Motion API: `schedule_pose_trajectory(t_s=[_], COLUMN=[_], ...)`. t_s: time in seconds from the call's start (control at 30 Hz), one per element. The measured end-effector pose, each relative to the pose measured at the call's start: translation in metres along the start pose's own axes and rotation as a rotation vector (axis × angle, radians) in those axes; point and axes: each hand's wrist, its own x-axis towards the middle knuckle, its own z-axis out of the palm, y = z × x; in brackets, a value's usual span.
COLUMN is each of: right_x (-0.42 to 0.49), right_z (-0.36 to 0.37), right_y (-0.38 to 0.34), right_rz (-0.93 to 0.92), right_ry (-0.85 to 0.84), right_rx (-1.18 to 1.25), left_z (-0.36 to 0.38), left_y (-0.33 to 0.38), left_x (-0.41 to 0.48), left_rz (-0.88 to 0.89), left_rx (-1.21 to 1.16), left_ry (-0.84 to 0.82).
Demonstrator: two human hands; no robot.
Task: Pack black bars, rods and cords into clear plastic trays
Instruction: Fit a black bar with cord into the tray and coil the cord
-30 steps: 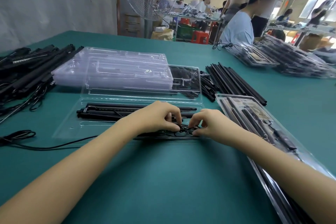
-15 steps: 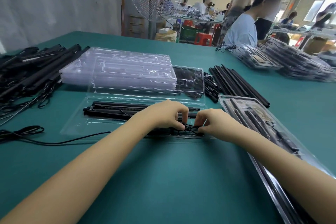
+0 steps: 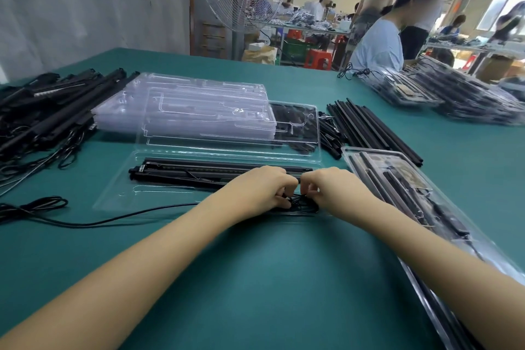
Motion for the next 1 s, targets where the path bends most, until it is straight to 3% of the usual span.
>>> schedule_pose_trajectory(t_s=[0.73, 1.0], right_x=[0.003, 0.004], right_z=[0.001, -0.016], right_y=[0.009, 0.025], right_rz=[0.082, 0.014], right_ry=[-0.002, -0.157], right_rx=[0.268, 0.368], left_z=[0.005, 0.005], left_y=[0.003, 0.015], left_x=[-0.001, -0.018], left_rz=[-0.061, 0.065], left_rx=[0.033, 0.34], left_ry=[0.031, 0.034])
